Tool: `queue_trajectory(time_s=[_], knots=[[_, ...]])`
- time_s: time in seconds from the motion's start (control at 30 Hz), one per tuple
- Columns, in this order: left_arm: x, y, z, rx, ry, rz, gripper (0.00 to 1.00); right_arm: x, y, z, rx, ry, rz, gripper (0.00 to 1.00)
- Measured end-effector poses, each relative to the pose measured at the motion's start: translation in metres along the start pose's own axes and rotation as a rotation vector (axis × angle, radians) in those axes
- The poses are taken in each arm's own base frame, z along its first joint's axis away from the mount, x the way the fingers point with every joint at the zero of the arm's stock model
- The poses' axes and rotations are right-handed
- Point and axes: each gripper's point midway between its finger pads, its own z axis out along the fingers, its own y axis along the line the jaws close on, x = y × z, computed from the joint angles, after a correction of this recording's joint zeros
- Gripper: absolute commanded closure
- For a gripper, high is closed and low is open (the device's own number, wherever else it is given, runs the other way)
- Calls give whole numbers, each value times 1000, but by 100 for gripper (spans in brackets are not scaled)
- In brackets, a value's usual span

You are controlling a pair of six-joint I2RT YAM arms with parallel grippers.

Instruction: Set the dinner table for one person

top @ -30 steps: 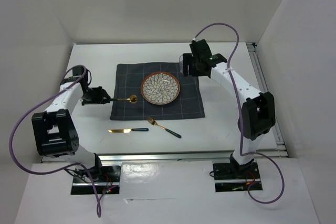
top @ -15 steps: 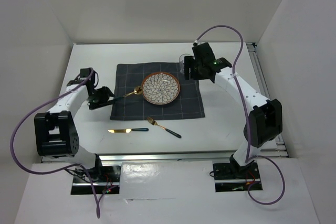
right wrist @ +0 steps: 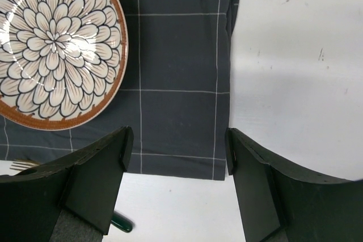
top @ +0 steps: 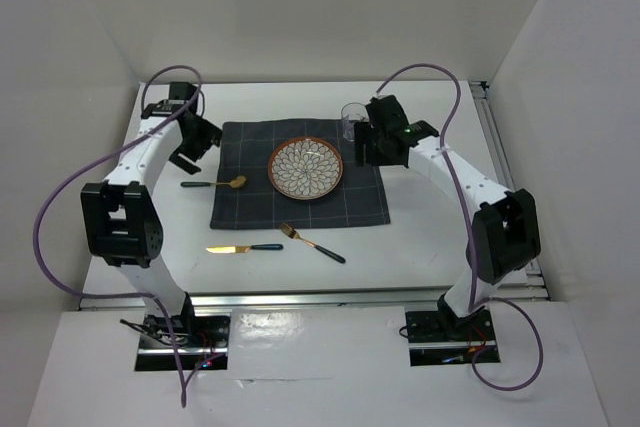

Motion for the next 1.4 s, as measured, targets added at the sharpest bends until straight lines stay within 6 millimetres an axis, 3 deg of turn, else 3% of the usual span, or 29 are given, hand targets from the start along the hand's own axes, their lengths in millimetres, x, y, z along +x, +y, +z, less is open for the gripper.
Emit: queue_trajectory(time_s=[0.17, 0.3, 0.5, 0.9, 1.1, 1.2, 1.4], knots=[[-6, 16, 4, -89, -83, 382, 16, 7, 1, -1, -11, 1, 12, 23], [-27, 35, 16, -215, -140, 568, 7, 7, 3, -3, -19, -5, 17, 23], [-36, 58, 31, -347, -112, 774, 0, 9, 6, -7, -42, -8, 23, 23], [0, 72, 48, -372, 52, 890, 0, 6, 15, -7, -82, -18, 34, 23], [12, 86, 70, -417, 127, 891, 0, 6, 17, -8, -86, -19, 33, 23], [14, 91, 78, -439, 150, 875, 0, 6, 17, -8, -85, -20, 35, 23], [1, 76, 86, -416, 134, 837, 0, 6, 17, -8, -84, -19, 36, 23]])
